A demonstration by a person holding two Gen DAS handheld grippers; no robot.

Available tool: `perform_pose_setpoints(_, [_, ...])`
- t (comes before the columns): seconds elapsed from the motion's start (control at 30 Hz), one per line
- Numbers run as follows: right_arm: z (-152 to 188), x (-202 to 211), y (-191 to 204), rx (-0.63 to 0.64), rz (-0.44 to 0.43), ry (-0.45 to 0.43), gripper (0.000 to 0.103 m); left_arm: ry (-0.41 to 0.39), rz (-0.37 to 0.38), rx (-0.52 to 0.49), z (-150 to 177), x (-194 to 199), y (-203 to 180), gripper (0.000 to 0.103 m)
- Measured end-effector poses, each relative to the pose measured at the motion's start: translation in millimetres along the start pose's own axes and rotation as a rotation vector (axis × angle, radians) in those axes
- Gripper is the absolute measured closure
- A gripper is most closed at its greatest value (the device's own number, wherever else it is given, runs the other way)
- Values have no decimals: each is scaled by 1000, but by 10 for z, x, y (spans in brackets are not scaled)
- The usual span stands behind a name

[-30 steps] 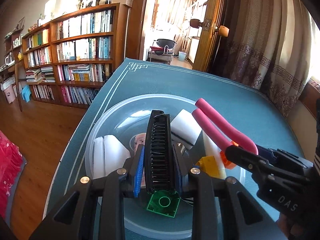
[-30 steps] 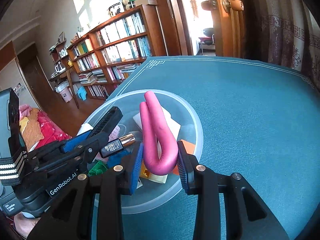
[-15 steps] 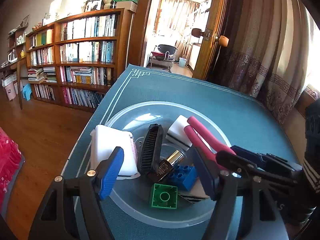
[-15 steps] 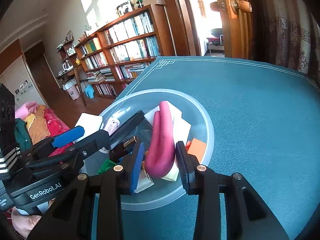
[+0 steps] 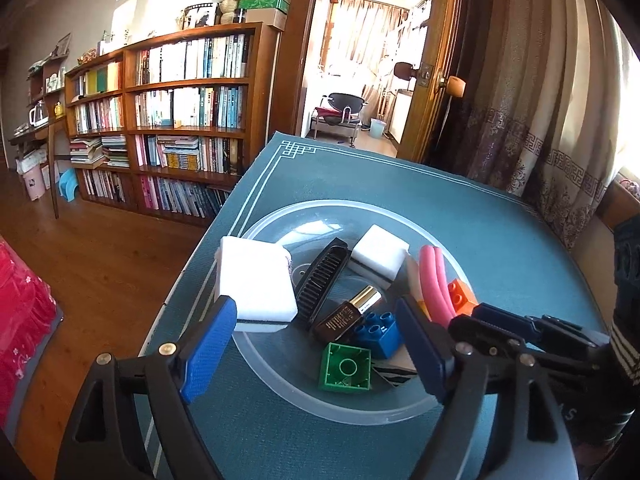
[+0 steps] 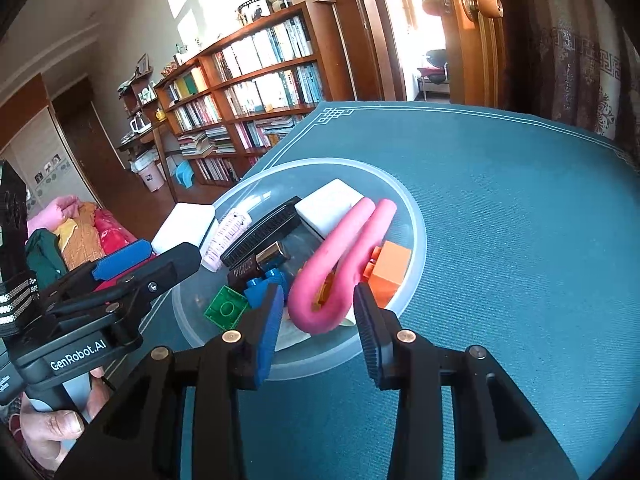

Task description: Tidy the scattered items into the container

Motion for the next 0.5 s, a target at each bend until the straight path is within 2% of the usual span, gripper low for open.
perform_pose_setpoints(0.07, [18, 52, 1, 7, 14, -4, 46, -13, -27, -4, 20, 36, -1, 12])
perform_pose_setpoints(0.13, [58, 113, -1, 8, 25, -13, 39, -31, -52, -8, 42, 84, 2, 0])
perform_pose_setpoints(0.2, [88, 143, -9, 6, 48, -5, 33, -48, -69, -13, 60, 136, -3, 0])
perform_pose_setpoints(0.33, [146, 217, -27, 17, 148, -6, 18, -41, -101, -19, 93, 178, 5, 0])
perform_pose_setpoints(0.5, [224, 342, -4, 64, 251, -31, 18, -52, -128, -9, 137, 292, 34, 0])
Point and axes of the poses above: each gripper's, at about its wrist camera, not at the fingertips, and x roughly against the way its jaws point, y to its left, z to its underside, the point moved 3 cm from there along -x, roughly the way its jaws point, and after that the axes turned 15 degrees about -z, right-handed, at the moved point
